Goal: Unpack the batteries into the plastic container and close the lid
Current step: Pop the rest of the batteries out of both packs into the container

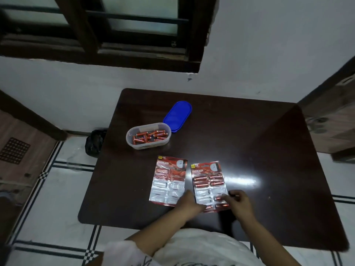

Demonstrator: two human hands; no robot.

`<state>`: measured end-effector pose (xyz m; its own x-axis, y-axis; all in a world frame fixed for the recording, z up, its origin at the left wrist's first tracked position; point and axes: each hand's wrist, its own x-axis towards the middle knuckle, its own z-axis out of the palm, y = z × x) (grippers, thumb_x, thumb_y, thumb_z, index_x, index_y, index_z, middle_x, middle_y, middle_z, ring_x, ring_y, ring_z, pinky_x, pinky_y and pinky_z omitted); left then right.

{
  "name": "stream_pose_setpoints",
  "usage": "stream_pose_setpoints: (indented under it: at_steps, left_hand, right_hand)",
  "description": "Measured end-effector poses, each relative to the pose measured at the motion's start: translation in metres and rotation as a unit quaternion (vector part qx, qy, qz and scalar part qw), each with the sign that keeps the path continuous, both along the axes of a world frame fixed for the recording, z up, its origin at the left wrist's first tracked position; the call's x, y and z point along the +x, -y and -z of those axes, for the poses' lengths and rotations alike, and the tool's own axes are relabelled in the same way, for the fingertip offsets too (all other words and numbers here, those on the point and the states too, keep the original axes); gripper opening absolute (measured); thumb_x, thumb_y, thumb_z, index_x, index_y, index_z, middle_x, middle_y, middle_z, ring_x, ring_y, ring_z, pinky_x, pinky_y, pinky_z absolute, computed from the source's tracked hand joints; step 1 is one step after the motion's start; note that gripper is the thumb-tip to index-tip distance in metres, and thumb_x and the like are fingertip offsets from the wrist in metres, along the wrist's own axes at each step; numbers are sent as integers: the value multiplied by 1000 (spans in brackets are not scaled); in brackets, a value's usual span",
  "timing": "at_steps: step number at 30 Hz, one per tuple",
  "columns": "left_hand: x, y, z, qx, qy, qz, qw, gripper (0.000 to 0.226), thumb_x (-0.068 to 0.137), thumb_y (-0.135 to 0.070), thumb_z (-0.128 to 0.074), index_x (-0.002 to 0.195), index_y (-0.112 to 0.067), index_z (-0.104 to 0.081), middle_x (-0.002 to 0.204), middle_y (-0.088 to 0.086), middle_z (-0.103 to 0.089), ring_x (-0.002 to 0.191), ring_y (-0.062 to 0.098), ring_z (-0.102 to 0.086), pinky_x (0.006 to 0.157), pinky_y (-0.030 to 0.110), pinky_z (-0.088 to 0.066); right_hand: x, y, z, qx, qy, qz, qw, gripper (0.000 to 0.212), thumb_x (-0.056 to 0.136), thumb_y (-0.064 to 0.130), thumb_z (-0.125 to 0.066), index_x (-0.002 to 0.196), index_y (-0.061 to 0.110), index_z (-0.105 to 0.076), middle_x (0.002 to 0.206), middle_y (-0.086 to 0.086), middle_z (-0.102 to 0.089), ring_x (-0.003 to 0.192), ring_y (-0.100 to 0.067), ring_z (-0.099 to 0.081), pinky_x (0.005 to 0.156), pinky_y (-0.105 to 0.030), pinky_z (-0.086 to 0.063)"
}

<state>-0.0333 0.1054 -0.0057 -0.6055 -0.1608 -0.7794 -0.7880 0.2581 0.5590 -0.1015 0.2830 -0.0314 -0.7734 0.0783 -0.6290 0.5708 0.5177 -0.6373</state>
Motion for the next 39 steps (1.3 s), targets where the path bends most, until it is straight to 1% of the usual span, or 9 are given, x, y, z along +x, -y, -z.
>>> stream_pose_setpoints:
  at_steps: [4, 7, 14, 17, 20, 25, 33, 36, 39]
  left_hand:
    - [-1, -14, -3, 72, -18, -157, 985, 24, 79, -8, -76, 96, -19, -63, 88, -4, -68, 75, 7, -62, 58, 13, -46]
    - [-2, -16, -1, 86, -9, -207, 975, 14, 81, -10, -75, 94, -11, -72, 76, -6, -69, 65, 4, -62, 48, 10, -43]
    - [-6, -13, 9, 140, 34, -289, 946, 27, 84, -16, -75, 73, -15, -51, 76, 0, -59, 76, 12, -60, 82, 32, -57]
    - [-8, -13, 14, 177, 38, -311, 933, 24, 83, -12, -76, 77, -13, -53, 82, 3, -61, 78, 14, -62, 74, 31, -60]
    - [-6, -14, 18, 187, 40, -306, 933, 18, 82, -5, -75, 87, -10, -59, 96, 6, -69, 83, 15, -68, 68, 29, -59]
    - [-1, -13, 19, 240, 31, -290, 926, 36, 78, 1, -76, 111, -5, -62, 105, 8, -72, 95, 20, -71, 72, 28, -59]
    - [-2, -17, 29, 156, 18, -298, 941, 24, 81, 2, -74, 100, -8, -64, 105, 9, -70, 96, 21, -69, 68, 26, -60]
    - [-1, -13, 30, 197, 13, -310, 930, 25, 84, 5, -70, 107, -4, -63, 107, 11, -70, 95, 21, -69, 73, 27, -60]
    - [-1, -7, 29, 246, 4, -325, 913, 25, 84, 4, -69, 108, -3, -63, 104, 11, -72, 95, 22, -71, 74, 27, -60]
  right_hand:
    - [0, 2, -5, -31, 45, -38, 998, 24, 70, 16, -87, 85, 11, -68, 80, -5, -74, 71, -19, -71, 63, -29, -53]
    - [-2, 3, -7, -64, 67, -55, 994, 19, 72, 11, -84, 86, 6, -71, 81, -7, -77, 68, -19, -73, 60, -26, -52]
    - [1, 6, -11, -184, 93, 8, 979, 22, 78, 0, -76, 98, 3, -68, 91, -14, -77, 80, -29, -75, 68, -36, -61]
    - [3, 7, -5, -211, 115, 15, 971, 26, 83, 4, -71, 109, 5, -66, 100, -16, -76, 94, -36, -72, 84, -47, -60]
    - [7, 7, -2, -224, 119, 38, 967, 25, 85, 2, -68, 110, 6, -64, 102, -17, -75, 96, -36, -72, 84, -44, -60]
    - [9, 6, 6, -231, 115, 63, 964, 25, 87, 0, -67, 112, 3, -61, 106, -19, -73, 92, -32, -71, 86, -45, -59]
    - [11, 14, 5, -250, 154, 51, 955, 29, 85, 2, -67, 114, 6, -66, 105, -14, -75, 89, -24, -71, 82, -35, -58]
    - [7, 12, 1, -329, 195, 104, 918, 24, 93, 21, -59, 109, 6, -68, 94, -7, -75, 85, -19, -69, 76, -29, -56]
    - [5, 4, 4, -429, 262, 191, 843, 53, 96, 46, -38, 109, 5, -68, 93, -12, -69, 79, -19, -62, 65, -26, -56]
